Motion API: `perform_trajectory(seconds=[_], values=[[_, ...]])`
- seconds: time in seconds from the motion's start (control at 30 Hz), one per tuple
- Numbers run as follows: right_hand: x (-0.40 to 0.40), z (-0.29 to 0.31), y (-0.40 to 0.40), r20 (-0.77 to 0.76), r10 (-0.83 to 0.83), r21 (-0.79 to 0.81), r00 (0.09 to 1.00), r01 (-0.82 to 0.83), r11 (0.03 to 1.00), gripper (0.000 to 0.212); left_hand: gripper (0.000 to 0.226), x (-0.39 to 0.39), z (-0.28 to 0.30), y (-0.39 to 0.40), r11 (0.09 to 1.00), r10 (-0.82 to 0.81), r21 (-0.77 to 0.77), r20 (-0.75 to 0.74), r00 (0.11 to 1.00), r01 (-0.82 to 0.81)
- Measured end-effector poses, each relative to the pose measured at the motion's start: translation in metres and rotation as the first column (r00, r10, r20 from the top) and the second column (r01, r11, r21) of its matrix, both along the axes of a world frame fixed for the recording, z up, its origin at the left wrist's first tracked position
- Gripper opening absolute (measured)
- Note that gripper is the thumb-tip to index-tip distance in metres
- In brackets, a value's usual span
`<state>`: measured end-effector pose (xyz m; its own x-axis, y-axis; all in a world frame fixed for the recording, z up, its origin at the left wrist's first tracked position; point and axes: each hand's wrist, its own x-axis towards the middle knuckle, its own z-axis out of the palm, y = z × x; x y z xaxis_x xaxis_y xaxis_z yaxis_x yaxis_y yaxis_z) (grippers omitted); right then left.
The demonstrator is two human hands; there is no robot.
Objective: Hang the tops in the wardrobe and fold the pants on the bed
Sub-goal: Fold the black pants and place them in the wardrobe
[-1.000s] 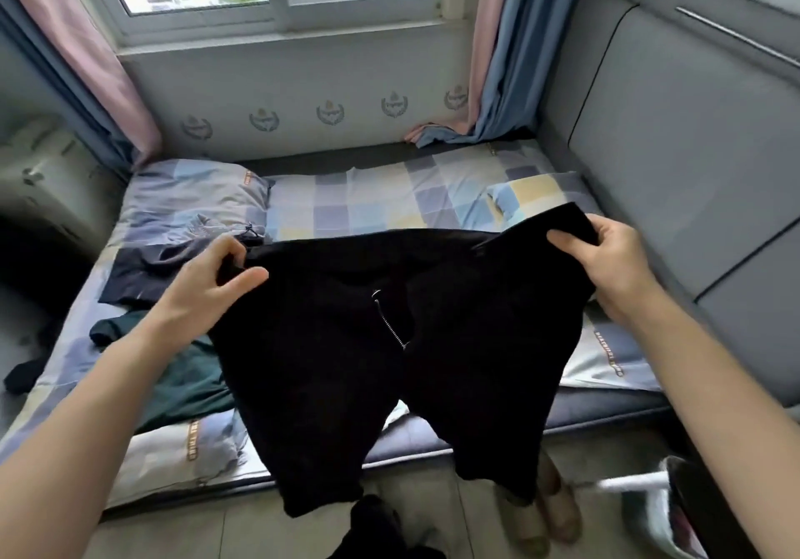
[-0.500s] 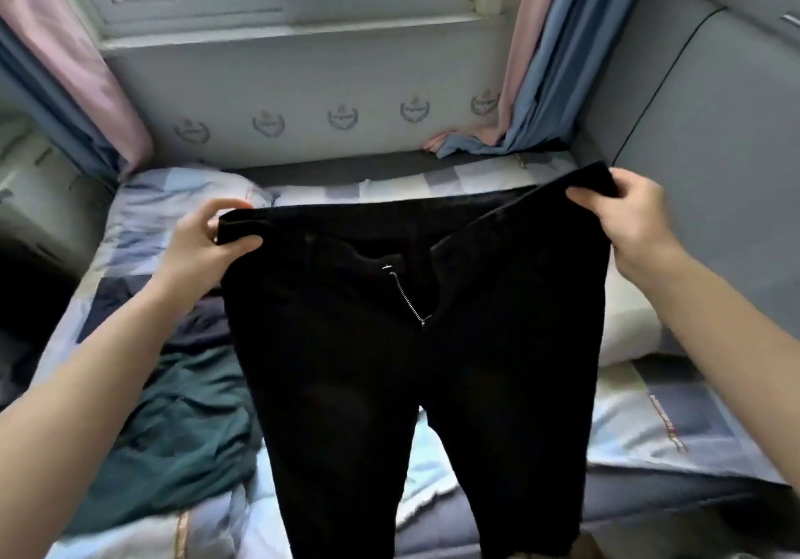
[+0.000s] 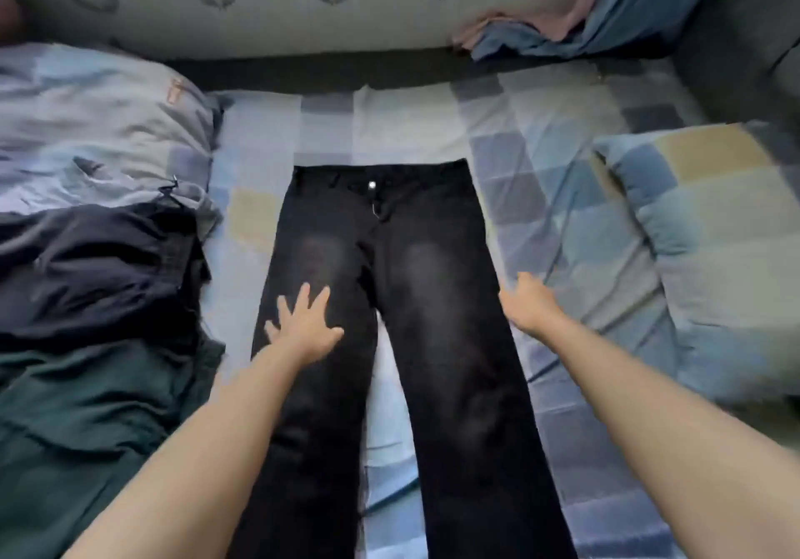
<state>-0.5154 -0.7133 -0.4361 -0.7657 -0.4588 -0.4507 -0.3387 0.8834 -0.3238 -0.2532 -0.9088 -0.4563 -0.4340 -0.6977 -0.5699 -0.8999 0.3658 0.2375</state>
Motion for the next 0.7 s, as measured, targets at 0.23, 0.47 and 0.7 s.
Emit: perform_trajectory(seconds=[0.23,0.47,0.7], values=[[0.033,-0.162,0.107,0.195,-0.265,0.226,0.944,0.220,0.949,0.060,0.093,0.111,-0.167,0.116,0.973,-0.100,0.229,0.284,0.953,0.034],[0.047,-0.192,0.133,0.320,-0.456,0.132,0.831,0.437,0.890,0.053,0.104,0.103,-0.178,0.162,0.995,-0.104,0.020,0.330,0.938,0.103],[0.035,-0.181,0.161,0.263,-0.381,-0.086,0.886,0.415,0.906,0.027,0.044,0.074,-0.174,0.181,0.953,-0.130,-0.256,0.130,0.983,0.160]])
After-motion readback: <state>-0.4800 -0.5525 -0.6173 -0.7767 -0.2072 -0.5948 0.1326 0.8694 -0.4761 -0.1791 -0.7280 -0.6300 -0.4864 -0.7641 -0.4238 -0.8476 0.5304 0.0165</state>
